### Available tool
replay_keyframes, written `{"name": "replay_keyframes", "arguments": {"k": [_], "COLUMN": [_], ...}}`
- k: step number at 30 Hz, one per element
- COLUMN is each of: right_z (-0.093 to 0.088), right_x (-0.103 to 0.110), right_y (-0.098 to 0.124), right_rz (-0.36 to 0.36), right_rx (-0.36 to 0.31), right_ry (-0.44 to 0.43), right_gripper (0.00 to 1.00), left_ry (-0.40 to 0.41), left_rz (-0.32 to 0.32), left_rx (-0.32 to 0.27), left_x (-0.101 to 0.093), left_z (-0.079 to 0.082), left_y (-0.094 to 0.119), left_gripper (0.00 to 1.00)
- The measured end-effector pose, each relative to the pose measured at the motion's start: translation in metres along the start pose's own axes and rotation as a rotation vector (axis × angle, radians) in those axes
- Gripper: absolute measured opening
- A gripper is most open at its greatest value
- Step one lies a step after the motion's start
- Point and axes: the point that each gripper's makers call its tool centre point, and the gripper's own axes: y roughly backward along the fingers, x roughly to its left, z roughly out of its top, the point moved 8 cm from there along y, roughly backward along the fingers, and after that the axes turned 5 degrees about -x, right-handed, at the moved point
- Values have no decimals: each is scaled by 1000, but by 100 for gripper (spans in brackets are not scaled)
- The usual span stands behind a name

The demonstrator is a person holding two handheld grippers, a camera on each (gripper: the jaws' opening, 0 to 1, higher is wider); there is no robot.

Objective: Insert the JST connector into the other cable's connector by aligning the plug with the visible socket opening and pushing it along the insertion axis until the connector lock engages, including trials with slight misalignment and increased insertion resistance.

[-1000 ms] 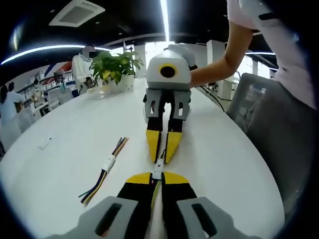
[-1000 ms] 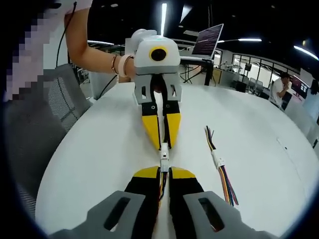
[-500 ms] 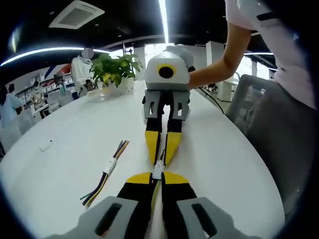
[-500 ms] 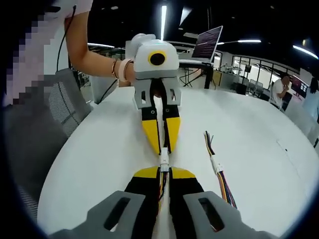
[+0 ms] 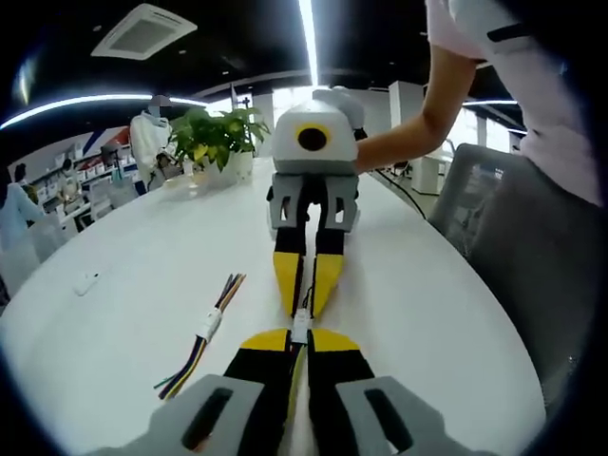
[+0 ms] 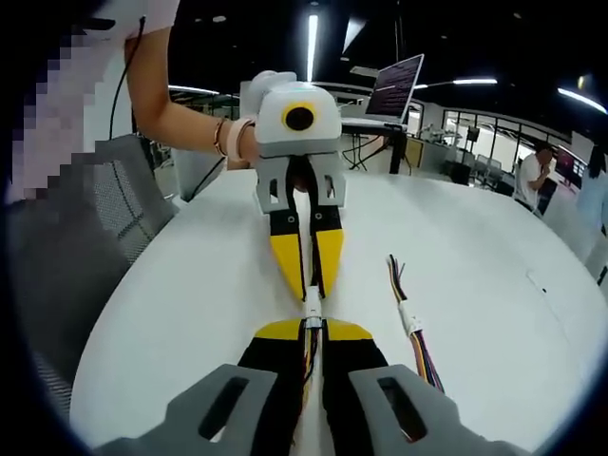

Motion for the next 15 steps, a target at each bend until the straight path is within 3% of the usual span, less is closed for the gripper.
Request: {"name": "replay_keyframes", "arguments": {"k": [15], "right_z": [-2], "right_x": [-6], "right_y": [3], "right_rz": [-16], "right_rx": [-15], "right_ry": [-1], "right_gripper": [2], "left_ry": [9], "left_rz": [3], "left_rx": [-19], "left_x": [7], "left_z": [-1], "left_y": [-2], "left_gripper": [0]}}
